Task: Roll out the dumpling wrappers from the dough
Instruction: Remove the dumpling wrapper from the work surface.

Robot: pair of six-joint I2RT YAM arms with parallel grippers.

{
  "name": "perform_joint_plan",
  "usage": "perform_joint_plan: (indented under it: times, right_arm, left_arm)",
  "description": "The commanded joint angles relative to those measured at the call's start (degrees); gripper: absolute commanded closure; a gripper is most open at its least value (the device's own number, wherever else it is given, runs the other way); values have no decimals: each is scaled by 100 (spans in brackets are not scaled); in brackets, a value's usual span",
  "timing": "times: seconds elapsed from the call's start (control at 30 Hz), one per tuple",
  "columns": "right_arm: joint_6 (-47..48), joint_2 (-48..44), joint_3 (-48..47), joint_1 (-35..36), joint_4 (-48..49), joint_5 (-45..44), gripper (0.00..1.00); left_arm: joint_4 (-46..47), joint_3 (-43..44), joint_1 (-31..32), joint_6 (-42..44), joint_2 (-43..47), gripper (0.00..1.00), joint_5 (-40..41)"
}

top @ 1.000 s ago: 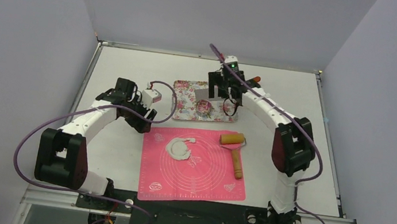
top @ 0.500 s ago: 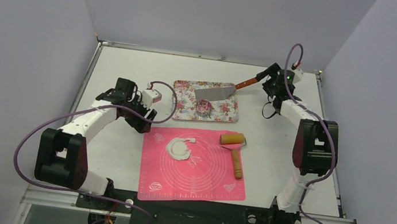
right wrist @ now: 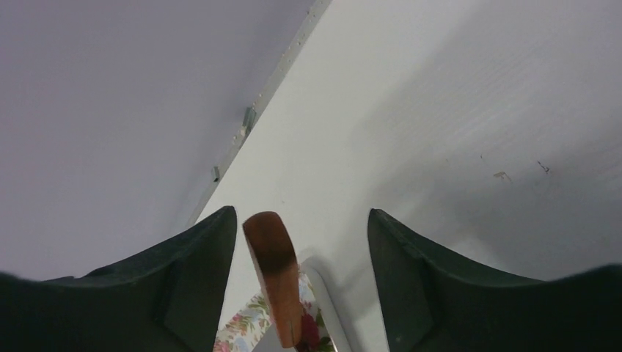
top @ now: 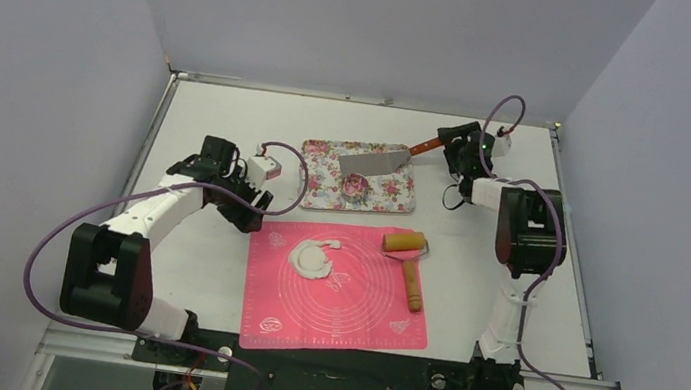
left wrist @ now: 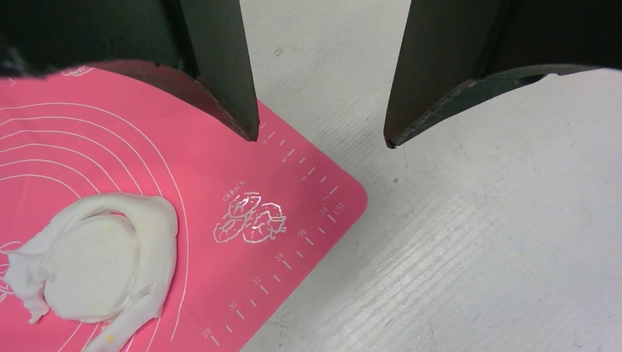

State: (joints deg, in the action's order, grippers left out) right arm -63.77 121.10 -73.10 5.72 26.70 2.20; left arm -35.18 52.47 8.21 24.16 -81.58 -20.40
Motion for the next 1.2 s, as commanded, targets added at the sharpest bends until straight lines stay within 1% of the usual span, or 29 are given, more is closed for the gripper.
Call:
perform_joint_plan:
  times: [0.0, 0.07, 0.17, 0.23, 0.27, 0.3, 0.33, 0.37, 0.5, 0.53, 0.57, 0.6, 0.63, 0.7, 0.8, 0.9, 0.93, 1.03, 1.17]
  right_arm:
    - [-282, 62, -259, 77, 638, 104, 50]
    - [-273, 97, -273, 88, 670, 166, 62]
    - [-214, 153, -337, 105, 660, 230, 68]
    - [-156, 145, -351, 101, 653, 224, 75]
    - [-123, 139, -327, 102, 657, 209, 84]
    - [-99, 106, -314, 104, 672, 173, 88]
    - [-19, 85, -304, 100, 697, 166, 95]
    - [37, 31, -298, 103, 697, 154, 99]
    - [434, -334, -241, 117, 646, 126, 100]
    - [666, -568, -183, 132, 618, 89, 100]
    - [805, -705, -145, 149, 578, -37, 100]
    - [1143, -1008, -67, 200, 478, -120, 100]
    - [1317, -1158, -26, 227, 398, -368, 100]
    - [1966, -1617, 90, 335, 305, -634, 100]
    - [2447, -2374, 289, 421, 218, -870, 100]
    - [3124, -2898, 470, 630, 9, -1325, 100]
    - [3226, -3068, 484, 671, -39, -1467, 100]
    - [3294, -3091, 402, 675, -346, -1428, 100]
    - [3252, -3305, 674, 703, -290, -1286, 100]
  left_arm:
    - [1, 269, 12, -4, 52, 39, -181]
    - [8, 272, 14, 0, 49, 38, -180]
    - [19, 272, 12, -4, 29, 39, -195]
    - [11, 261, 14, 7, 28, 39, -200]
    - [7, 258, 8, 12, 37, 39, -203]
    - [-8, 245, 11, 21, 46, 39, -202]
    - [-11, 232, 13, 24, 59, 39, -201]
    - [-19, 219, 14, 33, 66, 39, -201]
    - [-31, 225, 5, 42, 102, 38, -186]
    - [-37, 231, 1, 43, 106, 39, -185]
    - [-39, 243, 4, 40, 111, 38, -177]
    - [-41, 245, 5, 38, 115, 38, -176]
    - [-41, 246, 5, 36, 120, 38, -170]
    - [-42, 252, -2, 36, 136, 38, -166]
    - [-69, 252, 3, 40, 162, 38, -162]
    - [-77, 210, 11, 65, 199, 38, -166]
    - [-66, 182, 8, 83, 202, 38, -157]
    - [-65, 152, 21, 88, 207, 38, -153]
    - [-142, 154, 21, 126, 272, 38, -162]
